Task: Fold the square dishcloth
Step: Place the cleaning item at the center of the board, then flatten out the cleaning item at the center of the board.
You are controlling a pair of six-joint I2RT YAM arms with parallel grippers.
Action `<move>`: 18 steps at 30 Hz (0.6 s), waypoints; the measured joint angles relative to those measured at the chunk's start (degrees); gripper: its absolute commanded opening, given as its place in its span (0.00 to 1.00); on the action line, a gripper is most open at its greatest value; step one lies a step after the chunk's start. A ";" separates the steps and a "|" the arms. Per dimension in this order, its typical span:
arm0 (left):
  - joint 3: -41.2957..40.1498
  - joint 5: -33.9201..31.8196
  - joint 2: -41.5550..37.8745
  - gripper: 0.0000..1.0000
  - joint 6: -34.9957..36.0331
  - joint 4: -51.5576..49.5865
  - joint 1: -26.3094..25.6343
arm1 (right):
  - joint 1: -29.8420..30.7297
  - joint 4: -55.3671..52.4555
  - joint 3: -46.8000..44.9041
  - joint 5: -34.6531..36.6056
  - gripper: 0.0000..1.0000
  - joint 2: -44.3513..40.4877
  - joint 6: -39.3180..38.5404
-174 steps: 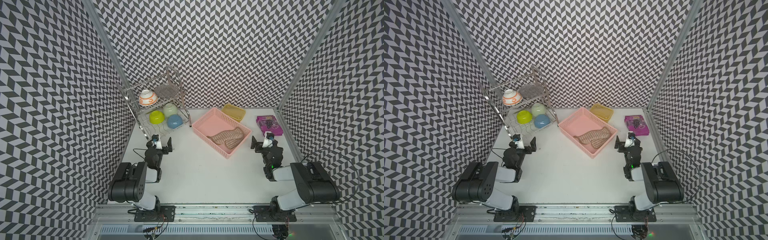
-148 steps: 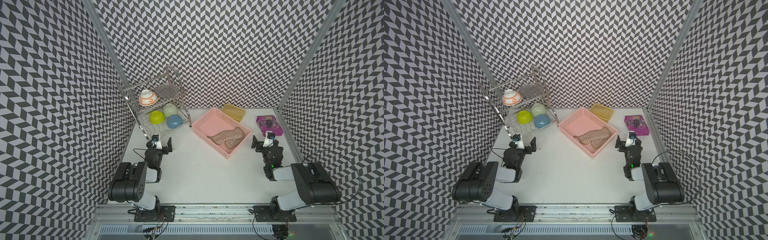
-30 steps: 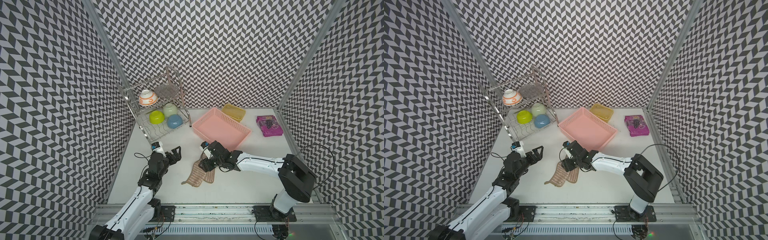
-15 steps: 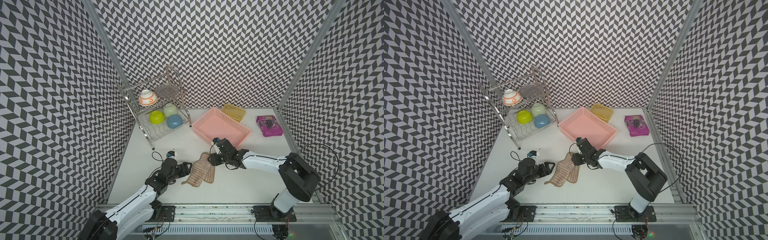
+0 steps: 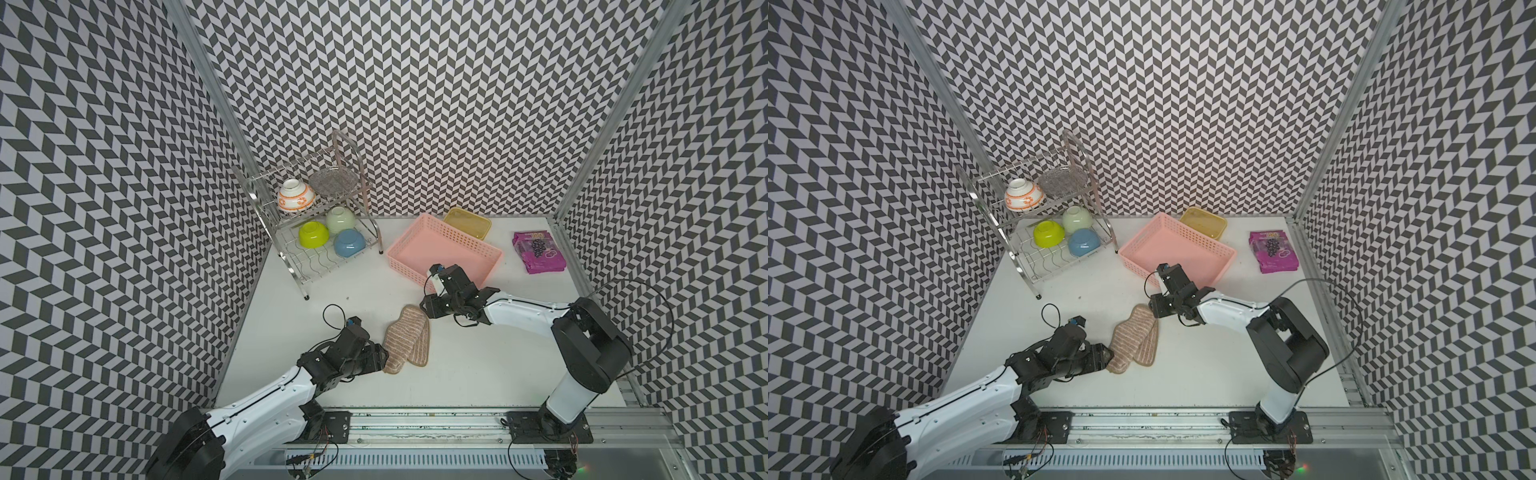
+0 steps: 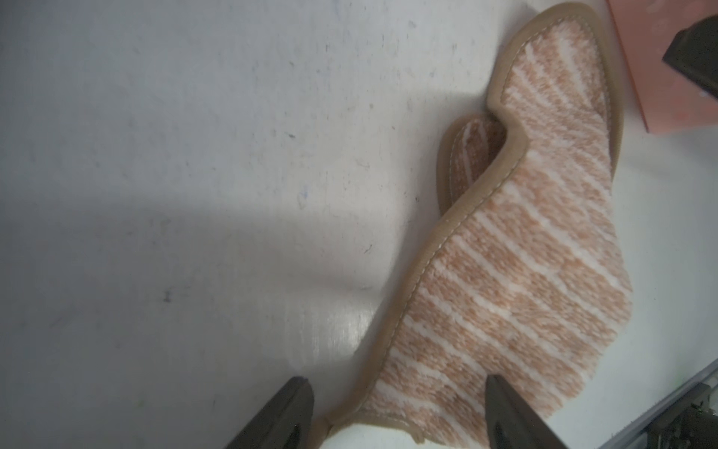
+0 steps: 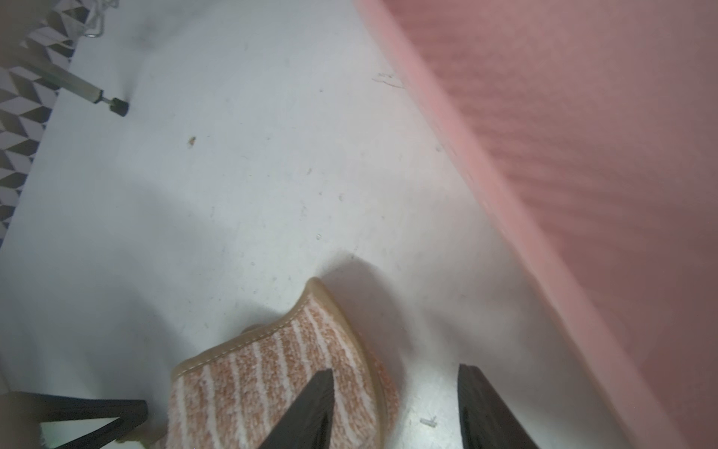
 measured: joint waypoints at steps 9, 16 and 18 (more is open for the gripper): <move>0.04 -1.62 1.11 0.58 -2.14 -0.68 -1.01 | 3.15 -2.43 8.15 -2.14 0.57 6.32 -5.77; 0.04 -2.01 2.75 0.42 -2.60 0.70 -2.25 | 3.61 -4.85 10.21 -1.92 0.57 11.06 -6.97; 0.04 -2.05 2.95 0.36 -2.95 0.55 -2.47 | 3.67 -5.46 10.25 -1.68 0.57 11.61 -7.10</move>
